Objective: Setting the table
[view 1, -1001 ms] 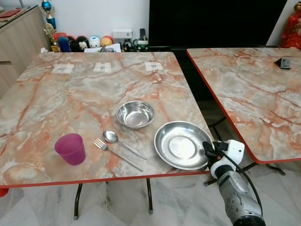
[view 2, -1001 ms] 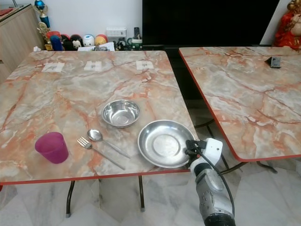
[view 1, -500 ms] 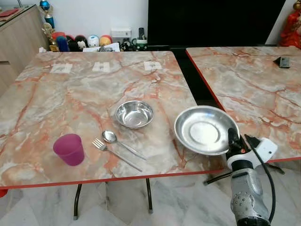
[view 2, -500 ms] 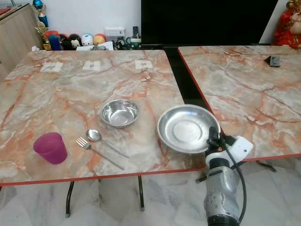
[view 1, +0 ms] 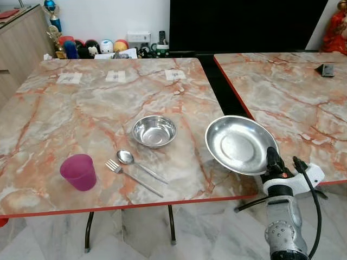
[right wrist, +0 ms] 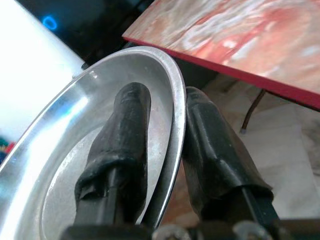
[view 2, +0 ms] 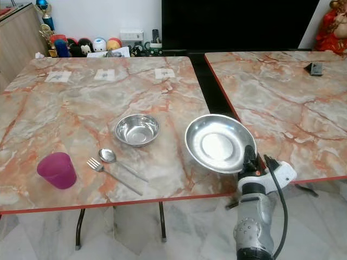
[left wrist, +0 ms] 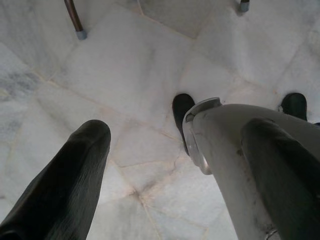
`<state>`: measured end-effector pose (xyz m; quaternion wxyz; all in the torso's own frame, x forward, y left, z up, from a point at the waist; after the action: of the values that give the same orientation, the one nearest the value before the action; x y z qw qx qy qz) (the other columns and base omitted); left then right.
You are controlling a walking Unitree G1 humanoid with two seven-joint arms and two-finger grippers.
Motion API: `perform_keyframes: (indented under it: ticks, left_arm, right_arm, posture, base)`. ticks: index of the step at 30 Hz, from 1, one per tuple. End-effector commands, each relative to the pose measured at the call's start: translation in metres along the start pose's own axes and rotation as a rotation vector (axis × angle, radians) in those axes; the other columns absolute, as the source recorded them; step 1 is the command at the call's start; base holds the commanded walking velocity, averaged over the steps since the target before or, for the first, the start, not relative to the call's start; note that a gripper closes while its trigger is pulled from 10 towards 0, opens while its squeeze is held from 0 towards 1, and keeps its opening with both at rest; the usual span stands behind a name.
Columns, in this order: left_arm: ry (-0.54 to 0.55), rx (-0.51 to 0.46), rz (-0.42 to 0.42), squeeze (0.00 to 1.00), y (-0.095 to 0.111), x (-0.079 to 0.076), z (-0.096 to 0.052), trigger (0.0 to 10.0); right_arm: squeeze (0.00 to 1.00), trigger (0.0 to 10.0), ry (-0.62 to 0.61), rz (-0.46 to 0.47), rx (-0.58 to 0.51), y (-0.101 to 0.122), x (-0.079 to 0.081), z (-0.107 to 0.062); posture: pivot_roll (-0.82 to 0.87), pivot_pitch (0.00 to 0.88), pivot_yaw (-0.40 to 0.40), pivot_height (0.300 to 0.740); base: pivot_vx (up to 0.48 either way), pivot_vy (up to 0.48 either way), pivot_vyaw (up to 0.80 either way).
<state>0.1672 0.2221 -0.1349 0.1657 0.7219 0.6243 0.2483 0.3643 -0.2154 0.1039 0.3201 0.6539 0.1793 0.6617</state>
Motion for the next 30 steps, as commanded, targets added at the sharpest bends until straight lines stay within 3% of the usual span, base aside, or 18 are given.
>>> perform_keyframes:
  ticks: [1,30]
  left_arm:
    - [-0.011,0.07,0.034,0.0,-0.0222,-0.0026,-0.0049,10.0]
    - [0.001,0.068,0.033,0.0,-0.017,0.0024,-0.0032,10.0]
  right_arm:
    - [0.0,10.0,0.039,-0.025,-0.021,0.0077,0.0078,0.0007]
    - [0.0,10.0,0.051,-0.059,-0.042,0.0136,0.0156,0.0067]
  posture:
    - [0.01,0.093,-0.04,0.74]
    - [0.0,0.084,-0.032,0.74]
  base:
    - [0.0,-0.398,0.0]
    - [0.0,-0.387,0.0]
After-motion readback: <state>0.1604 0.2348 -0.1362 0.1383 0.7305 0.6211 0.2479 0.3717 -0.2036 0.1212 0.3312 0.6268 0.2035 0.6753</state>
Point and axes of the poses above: a point about 5 cm out from each wrist's last joint towards the gripper, its own z axis pointing out of the wrist towards the gripper, its own y axis along the axis of the wrist's last joint, x = y × z, the point moved 5 cm from there along z, pointing out of the wrist towards the gripper, and after that the axes turned 4 degrees about z, right-handed, at the moved point
